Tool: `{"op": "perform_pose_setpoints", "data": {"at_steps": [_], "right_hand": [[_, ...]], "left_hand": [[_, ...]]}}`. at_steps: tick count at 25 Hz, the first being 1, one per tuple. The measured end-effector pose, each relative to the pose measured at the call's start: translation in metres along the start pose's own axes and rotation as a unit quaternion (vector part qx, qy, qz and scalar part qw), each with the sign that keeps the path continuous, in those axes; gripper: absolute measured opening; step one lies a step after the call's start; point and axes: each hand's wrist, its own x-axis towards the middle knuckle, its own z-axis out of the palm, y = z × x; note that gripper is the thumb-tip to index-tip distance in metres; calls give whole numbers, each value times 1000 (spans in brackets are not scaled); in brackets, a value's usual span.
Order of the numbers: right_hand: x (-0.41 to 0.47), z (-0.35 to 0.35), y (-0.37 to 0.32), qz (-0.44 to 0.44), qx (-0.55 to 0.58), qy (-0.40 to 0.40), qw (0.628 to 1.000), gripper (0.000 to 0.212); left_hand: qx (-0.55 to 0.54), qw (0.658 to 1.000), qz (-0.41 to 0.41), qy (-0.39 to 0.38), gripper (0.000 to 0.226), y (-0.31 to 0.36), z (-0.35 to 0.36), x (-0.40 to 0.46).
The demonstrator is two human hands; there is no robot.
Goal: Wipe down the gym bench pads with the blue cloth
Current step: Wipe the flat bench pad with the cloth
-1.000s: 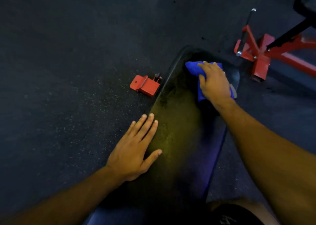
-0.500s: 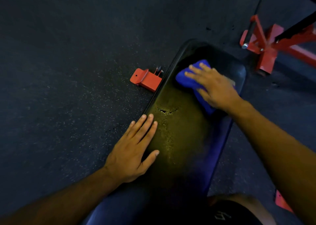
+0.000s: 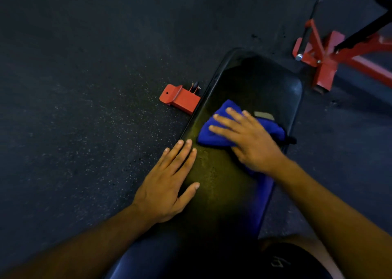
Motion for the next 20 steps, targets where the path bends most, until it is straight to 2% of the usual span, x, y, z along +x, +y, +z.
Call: {"op": "perform_pose_setpoints", "data": {"at_steps": [3,6,7,11,14,16,18,20], "right_hand": [[27,-10,39,138,30,31,989,63],[85,-8,21,248,19,66,966,63],[95,-9,12,240,27,64,968,63],[77,-23,4,120,100,-6,988,66],[86,-40,34,69,41,-50,996,68],[110,-56,59,74,-29,-24,997,66],[141,-78,76,99,-42,29,994,64],[180,-96,86,90,-37,12,995,68]], "left_hand": [[2,1000,-3,-1,72,0,0,-1],[5,1000,-1,-1,72,1,-1,-2],[7,1000,1,-4,72,1,-2,-2],[16,1000,-5,-6,72,-2,-1,0],[15,1000,-1,-5,72,-3,-1,0],[4,1000,5,-5,71,-4,-1,-2],[-1,1000,5,-6,71,-5,-3,-3],[2,1000,5,-4,71,-6,-1,0]]}}
